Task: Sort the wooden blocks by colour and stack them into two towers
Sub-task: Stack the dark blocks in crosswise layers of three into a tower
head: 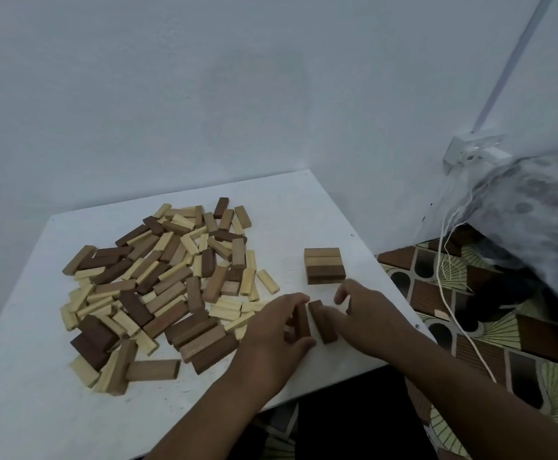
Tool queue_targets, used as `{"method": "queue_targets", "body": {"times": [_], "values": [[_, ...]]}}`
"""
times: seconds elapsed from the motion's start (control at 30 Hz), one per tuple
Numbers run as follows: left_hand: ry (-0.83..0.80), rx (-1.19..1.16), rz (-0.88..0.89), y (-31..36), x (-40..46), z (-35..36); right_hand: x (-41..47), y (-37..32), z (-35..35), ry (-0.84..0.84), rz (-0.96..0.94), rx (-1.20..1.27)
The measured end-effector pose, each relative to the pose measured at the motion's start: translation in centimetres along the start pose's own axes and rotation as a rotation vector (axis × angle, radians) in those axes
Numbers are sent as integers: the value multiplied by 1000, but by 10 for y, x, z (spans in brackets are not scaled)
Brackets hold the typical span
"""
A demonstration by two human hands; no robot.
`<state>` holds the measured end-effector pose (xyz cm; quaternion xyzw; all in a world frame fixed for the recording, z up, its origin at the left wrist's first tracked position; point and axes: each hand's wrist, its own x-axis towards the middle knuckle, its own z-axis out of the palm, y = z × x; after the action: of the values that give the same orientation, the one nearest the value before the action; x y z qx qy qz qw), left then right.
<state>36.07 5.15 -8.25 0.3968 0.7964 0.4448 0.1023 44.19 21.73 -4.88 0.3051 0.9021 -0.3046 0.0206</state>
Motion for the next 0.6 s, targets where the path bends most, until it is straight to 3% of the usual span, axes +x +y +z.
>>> {"method": "queue_targets", "body": {"times": [0.17,0.23,0.4,0.6], "values": [[-26,389,115,5,9,-2,1,2,-10,9,-33,105],[-80,483,46,9,11,-6,1,4,-7,2,-80,107],[-109,517,-2,7,10,-16,3,23,-6,113,-148,91],[-111,472,-11,9,13,-17,-2,29,-1,62,-252,97]]}}
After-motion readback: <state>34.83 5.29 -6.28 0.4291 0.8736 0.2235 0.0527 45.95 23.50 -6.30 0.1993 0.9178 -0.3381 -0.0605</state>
